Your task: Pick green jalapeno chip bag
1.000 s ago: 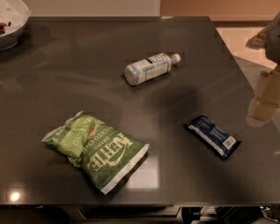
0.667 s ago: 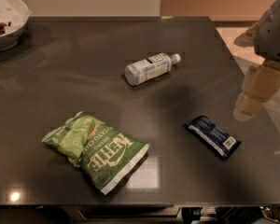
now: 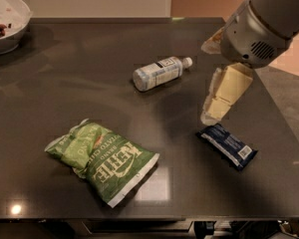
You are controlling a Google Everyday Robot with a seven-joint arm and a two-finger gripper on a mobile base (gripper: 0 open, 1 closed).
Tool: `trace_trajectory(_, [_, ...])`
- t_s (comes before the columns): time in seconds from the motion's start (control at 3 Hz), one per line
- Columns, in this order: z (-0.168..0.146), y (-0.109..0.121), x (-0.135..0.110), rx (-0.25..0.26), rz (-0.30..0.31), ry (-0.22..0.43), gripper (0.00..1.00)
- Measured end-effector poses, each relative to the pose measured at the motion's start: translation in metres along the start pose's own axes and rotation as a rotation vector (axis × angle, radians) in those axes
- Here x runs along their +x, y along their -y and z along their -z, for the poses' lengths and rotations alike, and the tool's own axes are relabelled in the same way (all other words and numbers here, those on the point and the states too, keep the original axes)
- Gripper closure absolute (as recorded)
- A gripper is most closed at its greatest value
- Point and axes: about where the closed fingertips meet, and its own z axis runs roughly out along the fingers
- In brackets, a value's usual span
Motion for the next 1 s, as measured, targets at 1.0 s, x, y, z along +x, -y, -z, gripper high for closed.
trace_trajectory(1.0, [-0.091,-0.061,-0.073,-0.16,0.145,0.02,0.0])
